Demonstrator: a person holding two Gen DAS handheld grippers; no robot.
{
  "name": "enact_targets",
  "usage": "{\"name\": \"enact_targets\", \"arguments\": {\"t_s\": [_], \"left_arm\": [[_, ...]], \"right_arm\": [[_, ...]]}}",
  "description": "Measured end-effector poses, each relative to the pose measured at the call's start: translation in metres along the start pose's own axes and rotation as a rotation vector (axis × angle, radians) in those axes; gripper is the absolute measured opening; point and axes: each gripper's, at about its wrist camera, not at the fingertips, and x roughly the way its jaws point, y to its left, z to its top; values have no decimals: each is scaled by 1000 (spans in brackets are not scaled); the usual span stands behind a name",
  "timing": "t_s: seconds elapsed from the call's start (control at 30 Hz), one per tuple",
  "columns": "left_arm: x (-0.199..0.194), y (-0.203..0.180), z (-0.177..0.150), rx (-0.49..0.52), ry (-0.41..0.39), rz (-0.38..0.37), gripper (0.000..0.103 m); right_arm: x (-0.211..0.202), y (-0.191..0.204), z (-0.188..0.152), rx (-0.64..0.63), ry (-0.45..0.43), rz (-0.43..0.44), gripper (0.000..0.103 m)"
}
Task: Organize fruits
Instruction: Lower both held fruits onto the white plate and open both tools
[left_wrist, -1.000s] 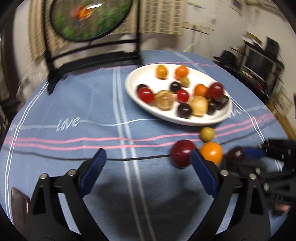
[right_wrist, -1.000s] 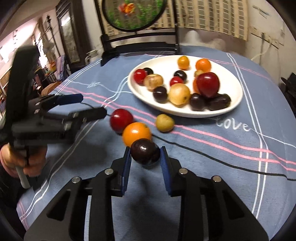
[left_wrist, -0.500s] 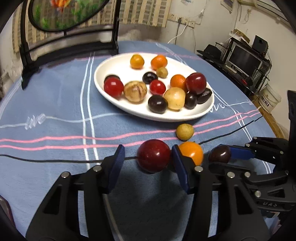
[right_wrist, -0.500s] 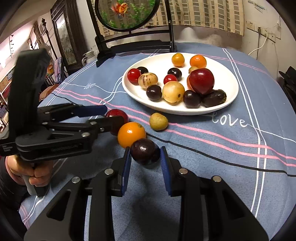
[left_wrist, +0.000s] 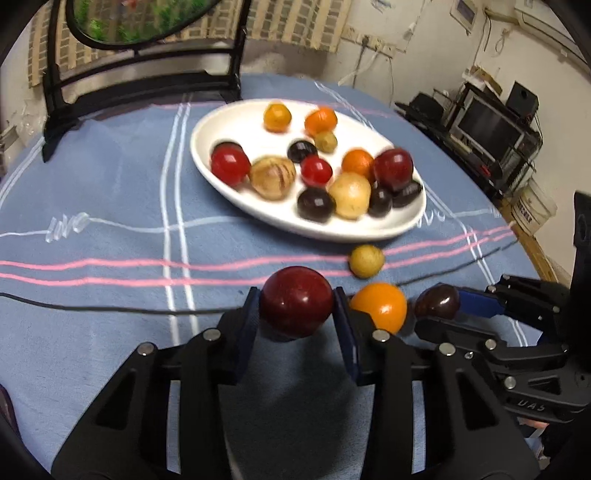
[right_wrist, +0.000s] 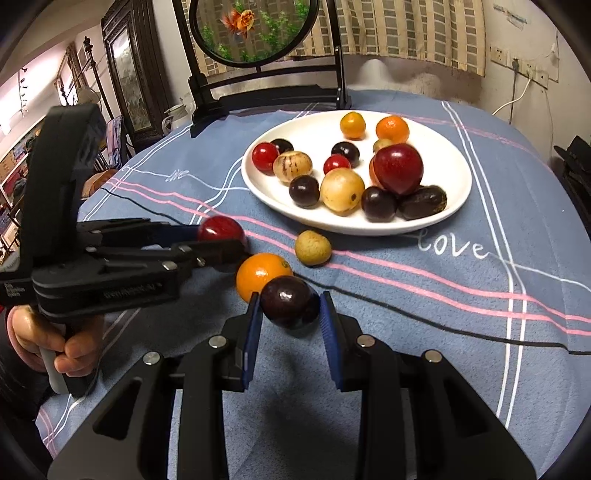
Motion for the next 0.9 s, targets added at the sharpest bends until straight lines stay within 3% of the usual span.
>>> {"name": "enact_targets", "arguments": {"t_s": [0.17,0.33,0.6,0.67,0.73,0.9], "left_arm": [[-12,3,19,-28,-66,6,40],[-6,-7,53,9,-142,47,40],[30,-6,92,11,-126,116,41],[28,-6,91,7,-137,141,68],[18,-9,90,21,-176,186,74],[-7,-13,85,22,-202,215,86]], "right_arm": [[-9,-6,19,14,-111,-18,31],[-4,-25,45,57,-238,-69,31],[27,-45,87,76,-253,-104,34],[21,-44,85,75,-265,-94,42],[7,-38,81,66,-296,-105,53],[-24,-20,71,55,-336,-41,53]]}}
